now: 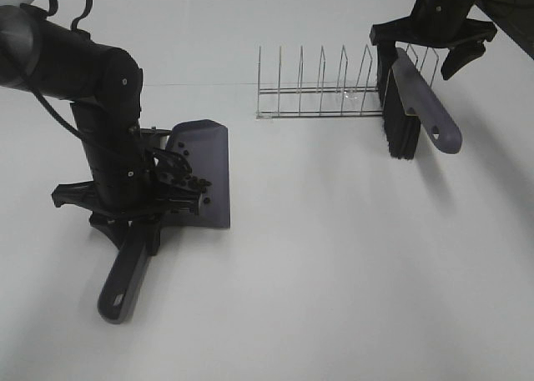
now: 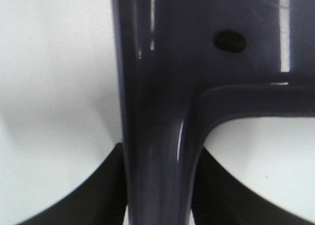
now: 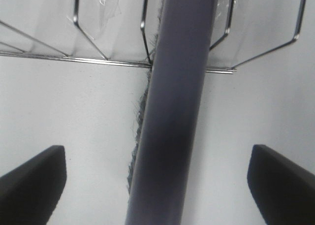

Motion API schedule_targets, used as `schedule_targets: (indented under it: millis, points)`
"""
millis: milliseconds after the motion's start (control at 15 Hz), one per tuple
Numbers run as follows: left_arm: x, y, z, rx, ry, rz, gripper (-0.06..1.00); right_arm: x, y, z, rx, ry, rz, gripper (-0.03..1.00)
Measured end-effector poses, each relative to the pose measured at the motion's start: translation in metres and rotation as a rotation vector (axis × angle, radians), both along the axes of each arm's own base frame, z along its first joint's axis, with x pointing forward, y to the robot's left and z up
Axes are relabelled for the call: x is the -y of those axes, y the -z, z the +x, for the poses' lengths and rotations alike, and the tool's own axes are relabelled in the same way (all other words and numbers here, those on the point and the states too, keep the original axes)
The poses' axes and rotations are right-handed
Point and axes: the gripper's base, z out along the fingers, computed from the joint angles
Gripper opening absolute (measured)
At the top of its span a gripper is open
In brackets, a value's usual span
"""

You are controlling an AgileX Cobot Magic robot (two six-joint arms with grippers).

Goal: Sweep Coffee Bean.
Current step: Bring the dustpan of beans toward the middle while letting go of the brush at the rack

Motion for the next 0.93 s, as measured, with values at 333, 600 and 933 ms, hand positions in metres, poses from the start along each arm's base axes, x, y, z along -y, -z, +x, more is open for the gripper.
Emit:
schedule_targets:
  millis: [333,600,933]
  points:
    - [0.005,-0.002,0.001,-0.008,-0.026,-0.045,0.32,-0.001,-0.013,-0.002,0.023,0.001,0.017,0.86]
    - [0.005,-0.001,0.000,-0.010,-0.027,-0.050,0.34,-0.003,-0.012,-0.002,0.021,0.002,0.034,0.86]
    - [0.009,-0.007,0.004,-0.013,-0.015,-0.064,0.64,-0.006,-0.020,-0.003,0.032,0.004,0.071,0.86]
